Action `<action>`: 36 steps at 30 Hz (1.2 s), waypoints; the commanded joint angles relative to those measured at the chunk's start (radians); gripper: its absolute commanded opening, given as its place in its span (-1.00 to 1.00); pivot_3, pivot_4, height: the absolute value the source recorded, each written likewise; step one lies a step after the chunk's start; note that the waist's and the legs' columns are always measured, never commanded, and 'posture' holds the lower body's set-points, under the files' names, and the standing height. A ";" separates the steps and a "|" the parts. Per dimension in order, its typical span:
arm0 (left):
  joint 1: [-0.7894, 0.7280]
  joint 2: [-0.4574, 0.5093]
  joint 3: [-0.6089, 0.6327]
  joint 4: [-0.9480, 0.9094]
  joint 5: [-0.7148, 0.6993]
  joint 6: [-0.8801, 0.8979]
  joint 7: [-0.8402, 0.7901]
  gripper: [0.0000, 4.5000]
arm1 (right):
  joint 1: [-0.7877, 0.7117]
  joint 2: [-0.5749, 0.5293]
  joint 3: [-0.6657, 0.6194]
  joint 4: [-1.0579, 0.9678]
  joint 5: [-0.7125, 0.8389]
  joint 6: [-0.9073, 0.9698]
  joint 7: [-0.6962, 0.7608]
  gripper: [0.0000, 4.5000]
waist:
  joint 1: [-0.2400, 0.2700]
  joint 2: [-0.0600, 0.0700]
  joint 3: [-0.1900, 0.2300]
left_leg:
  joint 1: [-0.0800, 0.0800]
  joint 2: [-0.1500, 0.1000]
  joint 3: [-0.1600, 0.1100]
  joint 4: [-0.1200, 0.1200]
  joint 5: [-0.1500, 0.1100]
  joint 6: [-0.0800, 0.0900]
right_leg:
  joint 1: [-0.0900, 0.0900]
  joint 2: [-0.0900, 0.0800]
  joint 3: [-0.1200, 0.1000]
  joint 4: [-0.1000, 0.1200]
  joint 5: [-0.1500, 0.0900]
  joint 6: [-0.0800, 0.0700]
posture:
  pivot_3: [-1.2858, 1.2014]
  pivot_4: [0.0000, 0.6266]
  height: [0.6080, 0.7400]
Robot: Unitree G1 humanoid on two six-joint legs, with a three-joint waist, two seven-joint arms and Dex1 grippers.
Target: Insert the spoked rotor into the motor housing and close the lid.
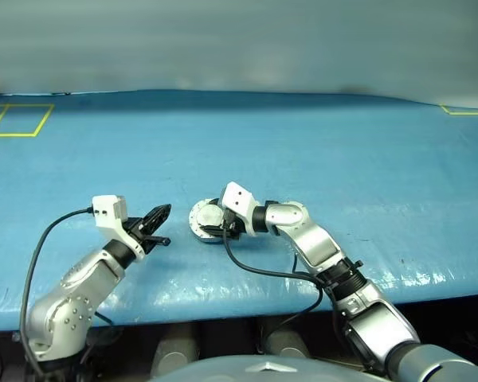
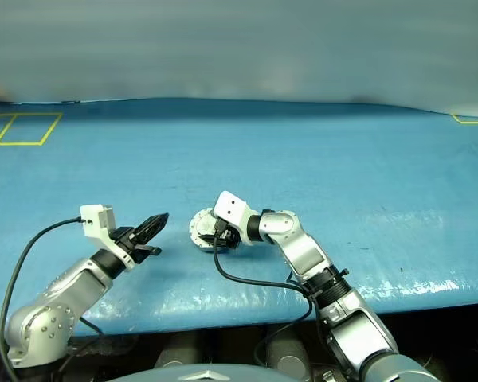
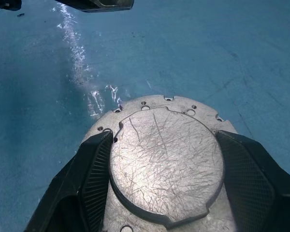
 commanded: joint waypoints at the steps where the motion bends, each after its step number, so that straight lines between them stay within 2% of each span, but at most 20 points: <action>1: -0.074 0.036 -0.006 0.052 -0.049 0.065 -0.047 -1.00 | 0.004 0.000 -0.002 0.027 -0.020 0.004 -0.019 0.35 | -0.001 0.000 0.000 | 0.000 0.000 0.000 0.000 0.000 0.000 | 0.000 0.000 0.000 0.000 0.000 -0.001 | 0.03 -0.52 1.00; 11: -0.240 0.053 -0.119 0.228 0.040 0.145 -0.103 -1.00 | 0.004 0.010 -0.011 0.032 -0.018 0.002 -0.026 0.35 | -0.005 0.000 0.000 | 0.000 -0.002 0.000 -0.003 0.001 -0.002 | 0.001 0.001 0.001 0.000 0.002 -0.004 | 0.03 -0.52 1.00; 19: -0.266 0.052 -0.162 0.282 0.141 0.153 -0.103 -1.00 | 0.002 0.009 -0.014 0.032 -0.018 0.005 -0.027 0.35 | -0.006 0.000 0.000 | 0.000 -0.002 0.000 -0.004 0.001 -0.003 | 0.001 0.000 0.001 0.000 0.002 -0.004 | 0.03 -0.52 1.00; 31: -0.239 0.051 -0.210 0.246 0.172 0.182 -0.171 -1.00 | 0.016 0.009 -0.024 0.014 0.010 0.018 -0.006 0.35 | -0.006 0.000 0.000 | 0.000 0.000 0.000 -0.004 0.001 -0.003 | 0.001 0.000 0.001 -0.001 0.001 -0.004 | 0.03 -0.52 1.00; 35: -0.240 0.050 -0.210 0.251 0.187 0.177 -0.179 -1.00 | 0.049 -0.015 -0.052 -0.046 0.022 0.045 -0.020 0.94 | 0.002 -0.001 0.000 | 0.000 0.000 -0.001 -0.006 0.001 -0.003 | 0.000 -0.002 0.001 -0.002 0.001 -0.005 | 0.03 -0.52 1.00; 36: -0.240 0.050 -0.210 0.252 0.191 0.175 -0.180 -1.00 | 0.056 -0.023 -0.057 -0.063 0.020 0.050 -0.025 0.98 | 0.006 -0.001 0.000 | 0.000 0.000 -0.001 -0.007 0.001 -0.003 | 0.000 -0.002 0.001 -0.002 0.001 -0.005 | 0.03 -0.52 1.00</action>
